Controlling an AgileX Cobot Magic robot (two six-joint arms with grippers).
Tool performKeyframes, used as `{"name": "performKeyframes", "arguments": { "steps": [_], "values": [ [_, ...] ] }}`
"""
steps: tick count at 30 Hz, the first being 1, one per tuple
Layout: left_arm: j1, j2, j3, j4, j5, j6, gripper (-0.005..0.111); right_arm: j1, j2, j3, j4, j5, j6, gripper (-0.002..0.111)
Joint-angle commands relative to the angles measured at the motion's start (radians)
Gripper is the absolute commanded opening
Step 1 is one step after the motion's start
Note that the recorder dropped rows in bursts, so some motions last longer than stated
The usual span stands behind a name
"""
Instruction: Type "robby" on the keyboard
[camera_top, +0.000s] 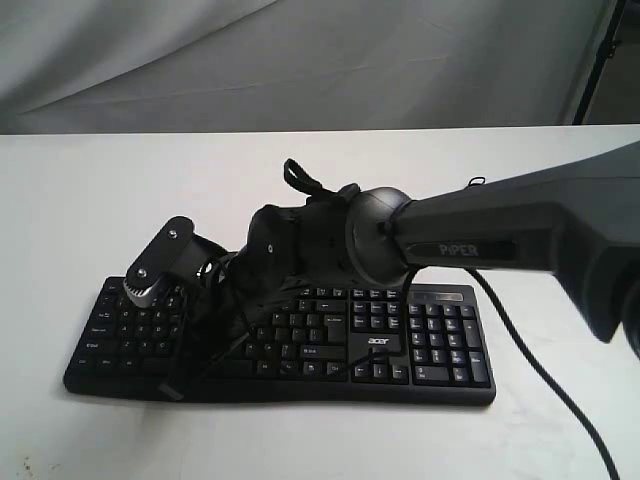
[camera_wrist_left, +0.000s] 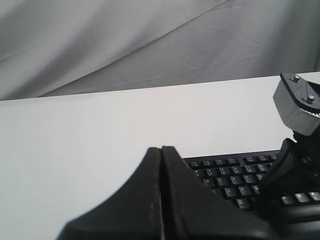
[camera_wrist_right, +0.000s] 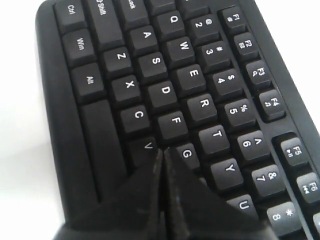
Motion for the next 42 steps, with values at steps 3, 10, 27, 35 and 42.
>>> {"name": "performKeyframes", "arguments": {
  "steps": [3,10,27,35,42],
  "values": [
    [-0.006,-0.003,0.004,0.005,-0.005,-0.003,0.0,-0.009,0.027,-0.007,-0.008,-0.015,0.003,0.0],
    [-0.006,-0.003,0.004,0.005,-0.005,-0.003,0.0,-0.009,0.004,-0.007,-0.008,-0.001,0.005,0.0],
    [-0.006,-0.003,0.004,0.005,-0.005,-0.003,0.0,-0.009,-0.001,-0.005,-0.028,0.007,0.018,0.0],
    [-0.006,-0.003,0.004,0.005,-0.005,-0.003,0.0,-0.009,0.02,-0.005,-0.028,0.007,0.02,0.0],
    [-0.006,-0.003,0.004,0.005,-0.005,-0.003,0.0,-0.009,-0.031,-0.005,-0.038,-0.001,0.02,0.0]
  ]
}}
